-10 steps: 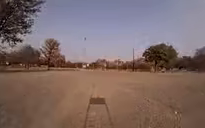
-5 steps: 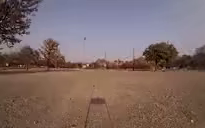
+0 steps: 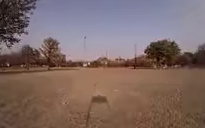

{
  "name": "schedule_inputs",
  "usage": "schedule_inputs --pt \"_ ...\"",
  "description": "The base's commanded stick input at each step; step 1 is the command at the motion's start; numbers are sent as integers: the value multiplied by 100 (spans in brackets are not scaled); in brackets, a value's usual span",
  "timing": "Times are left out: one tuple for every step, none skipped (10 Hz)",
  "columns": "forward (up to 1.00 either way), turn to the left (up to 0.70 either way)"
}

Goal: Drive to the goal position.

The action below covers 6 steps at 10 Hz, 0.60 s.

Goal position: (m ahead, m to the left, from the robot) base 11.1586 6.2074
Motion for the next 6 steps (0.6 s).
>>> schedule_inputs --pt "70 0" --pt "70 0" --pt "70 0" --pt "70 0" --pt "70 0" --pt "70 0"
